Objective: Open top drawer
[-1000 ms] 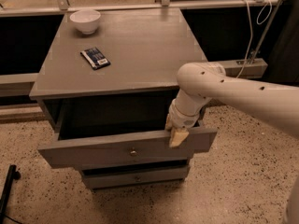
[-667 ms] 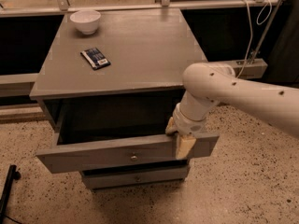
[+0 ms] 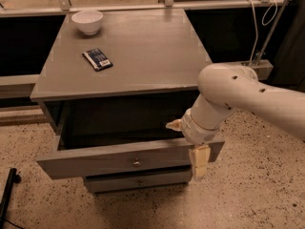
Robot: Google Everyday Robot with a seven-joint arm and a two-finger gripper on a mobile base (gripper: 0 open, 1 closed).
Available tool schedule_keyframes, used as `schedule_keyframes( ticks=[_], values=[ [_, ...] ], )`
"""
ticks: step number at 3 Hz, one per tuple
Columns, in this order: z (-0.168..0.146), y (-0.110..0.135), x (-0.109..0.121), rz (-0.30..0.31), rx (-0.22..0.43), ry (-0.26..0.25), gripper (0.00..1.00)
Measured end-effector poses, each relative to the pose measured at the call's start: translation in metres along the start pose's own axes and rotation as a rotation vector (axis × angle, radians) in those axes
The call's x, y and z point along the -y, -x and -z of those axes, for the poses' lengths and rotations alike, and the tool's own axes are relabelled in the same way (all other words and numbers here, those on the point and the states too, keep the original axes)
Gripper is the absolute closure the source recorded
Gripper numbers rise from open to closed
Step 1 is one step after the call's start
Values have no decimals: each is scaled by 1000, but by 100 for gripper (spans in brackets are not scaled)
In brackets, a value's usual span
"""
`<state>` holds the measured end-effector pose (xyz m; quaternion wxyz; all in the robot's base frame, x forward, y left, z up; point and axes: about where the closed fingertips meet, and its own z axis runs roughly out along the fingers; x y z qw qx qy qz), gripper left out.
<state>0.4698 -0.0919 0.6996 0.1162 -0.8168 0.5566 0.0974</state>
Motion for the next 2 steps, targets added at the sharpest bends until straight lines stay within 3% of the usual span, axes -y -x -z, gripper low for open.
schedule_keyframes(
  ticks=[1,2],
  values=[
    [-5,-2,3,-4,-17,23,0],
    [-25,-11,5,-31,-22,97,15]
  ],
)
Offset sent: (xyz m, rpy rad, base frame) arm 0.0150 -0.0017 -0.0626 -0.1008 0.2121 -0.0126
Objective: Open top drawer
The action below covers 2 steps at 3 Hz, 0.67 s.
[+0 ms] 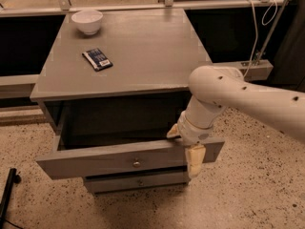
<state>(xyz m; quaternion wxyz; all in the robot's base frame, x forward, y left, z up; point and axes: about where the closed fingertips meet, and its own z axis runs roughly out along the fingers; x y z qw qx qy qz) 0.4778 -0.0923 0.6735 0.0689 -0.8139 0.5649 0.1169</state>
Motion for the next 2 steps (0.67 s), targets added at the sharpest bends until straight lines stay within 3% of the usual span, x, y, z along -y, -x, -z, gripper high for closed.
schedule_keyframes(
  ticks=[1,2],
  values=[
    [-15,-1,-16,-24,27,91,29],
    [-8,4,-30,-23,32,118,29]
  ],
)
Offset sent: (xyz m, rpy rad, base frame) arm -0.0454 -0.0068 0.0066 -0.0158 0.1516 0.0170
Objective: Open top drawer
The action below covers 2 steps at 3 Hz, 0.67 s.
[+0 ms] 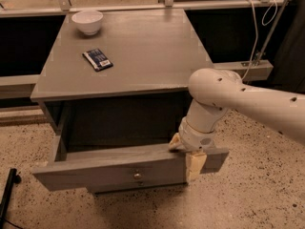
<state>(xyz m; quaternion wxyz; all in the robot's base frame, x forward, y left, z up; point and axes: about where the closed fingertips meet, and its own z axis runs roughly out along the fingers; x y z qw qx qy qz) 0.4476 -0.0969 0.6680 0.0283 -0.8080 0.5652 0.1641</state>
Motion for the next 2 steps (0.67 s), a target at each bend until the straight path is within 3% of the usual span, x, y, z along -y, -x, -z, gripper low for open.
schedule_keyframes(
  ticks=[1,2],
  values=[
    [25,11,-22,11,-24,-4,47],
    [55,23,-27,34,-64,-36,48]
  ],
)
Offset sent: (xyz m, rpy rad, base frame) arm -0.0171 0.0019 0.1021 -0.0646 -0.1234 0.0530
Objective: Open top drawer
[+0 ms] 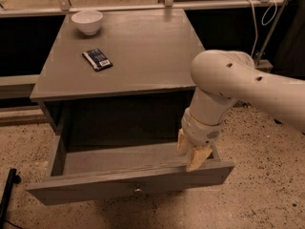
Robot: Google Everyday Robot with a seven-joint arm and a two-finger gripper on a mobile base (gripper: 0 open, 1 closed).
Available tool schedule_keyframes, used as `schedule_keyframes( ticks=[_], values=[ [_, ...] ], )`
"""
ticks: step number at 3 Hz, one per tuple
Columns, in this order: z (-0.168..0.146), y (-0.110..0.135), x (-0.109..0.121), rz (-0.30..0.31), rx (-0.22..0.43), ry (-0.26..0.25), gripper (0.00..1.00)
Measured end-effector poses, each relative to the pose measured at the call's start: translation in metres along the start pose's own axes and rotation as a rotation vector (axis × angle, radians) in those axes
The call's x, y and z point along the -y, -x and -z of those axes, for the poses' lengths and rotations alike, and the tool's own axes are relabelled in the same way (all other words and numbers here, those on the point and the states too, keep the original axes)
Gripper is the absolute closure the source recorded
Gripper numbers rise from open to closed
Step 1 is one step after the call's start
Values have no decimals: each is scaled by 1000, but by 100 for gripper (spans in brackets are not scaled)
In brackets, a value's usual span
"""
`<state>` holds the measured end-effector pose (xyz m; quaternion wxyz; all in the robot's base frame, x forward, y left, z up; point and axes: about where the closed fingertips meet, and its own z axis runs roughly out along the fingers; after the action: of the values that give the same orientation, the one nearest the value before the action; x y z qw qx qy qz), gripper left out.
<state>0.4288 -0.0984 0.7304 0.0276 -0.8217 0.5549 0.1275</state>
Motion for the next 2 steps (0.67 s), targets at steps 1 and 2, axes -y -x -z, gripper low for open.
schedule_keyframes(
  ticks=[1,2],
  values=[
    [9,4,38,23,-49,-30,59],
    [-31,5,88,15,-21,-87,90]
  ],
)
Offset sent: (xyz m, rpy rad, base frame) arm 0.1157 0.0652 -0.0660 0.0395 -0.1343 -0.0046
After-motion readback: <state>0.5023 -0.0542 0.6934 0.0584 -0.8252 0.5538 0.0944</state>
